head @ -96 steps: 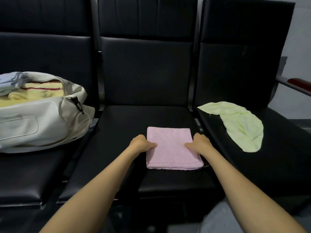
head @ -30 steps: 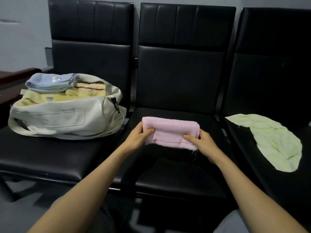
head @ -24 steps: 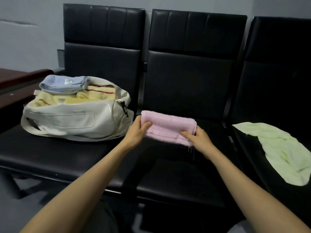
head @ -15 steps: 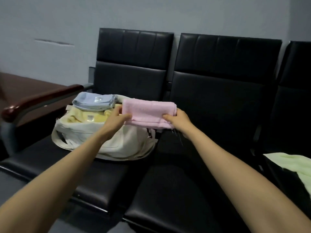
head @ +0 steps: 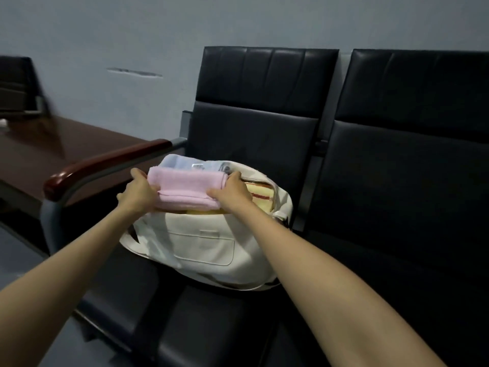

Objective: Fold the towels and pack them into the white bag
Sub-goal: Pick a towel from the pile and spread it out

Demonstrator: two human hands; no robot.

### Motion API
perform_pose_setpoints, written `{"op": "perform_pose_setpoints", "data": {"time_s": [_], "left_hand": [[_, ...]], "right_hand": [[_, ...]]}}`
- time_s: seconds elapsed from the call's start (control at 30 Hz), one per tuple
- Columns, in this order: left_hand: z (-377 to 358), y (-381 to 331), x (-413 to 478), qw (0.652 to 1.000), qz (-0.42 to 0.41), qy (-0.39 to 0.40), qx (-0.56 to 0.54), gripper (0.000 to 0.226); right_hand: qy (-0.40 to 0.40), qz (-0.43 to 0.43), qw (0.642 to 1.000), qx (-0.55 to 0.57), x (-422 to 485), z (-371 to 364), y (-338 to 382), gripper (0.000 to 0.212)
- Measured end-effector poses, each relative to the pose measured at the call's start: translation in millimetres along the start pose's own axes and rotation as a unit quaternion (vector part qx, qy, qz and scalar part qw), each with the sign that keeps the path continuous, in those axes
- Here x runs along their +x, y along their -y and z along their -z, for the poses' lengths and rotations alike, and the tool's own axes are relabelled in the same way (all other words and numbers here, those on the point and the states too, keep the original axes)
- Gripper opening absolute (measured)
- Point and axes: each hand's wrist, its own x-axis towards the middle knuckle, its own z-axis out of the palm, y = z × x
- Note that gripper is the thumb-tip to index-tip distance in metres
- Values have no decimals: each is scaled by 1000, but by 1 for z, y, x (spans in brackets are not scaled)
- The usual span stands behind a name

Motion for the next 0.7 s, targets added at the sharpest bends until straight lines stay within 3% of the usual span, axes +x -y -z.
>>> {"op": "perform_pose_setpoints", "data": {"time_s": [0.13, 0.3, 0.5, 0.57, 0.63, 0.7], "left_hand": [[-15, 10, 3, 998, -32, -30, 43, 36], [-12, 7, 16, 995, -57, -76, -28, 25], [-7, 7, 16, 995, -62, -33, 67, 26], [-2, 6, 9, 986, -101, -84, 98, 27], [3, 4, 1, 977, -156, -124, 70, 28], [6, 6, -7, 973, -194, -101, 72, 24]], "right_hand": [[-45, 13, 996, -75, 4, -11, -7, 76], [-82, 46, 992, -86, 5, -13, 1, 70], [-89, 27, 985, -146, 8, -19, 0, 71], [-126, 86, 969, -194, 5, -18, 3, 63], [-150, 220, 938, -221, -1, -18, 5, 47], [-108, 338, 909, -218, -3, -18, 1, 28]]}}
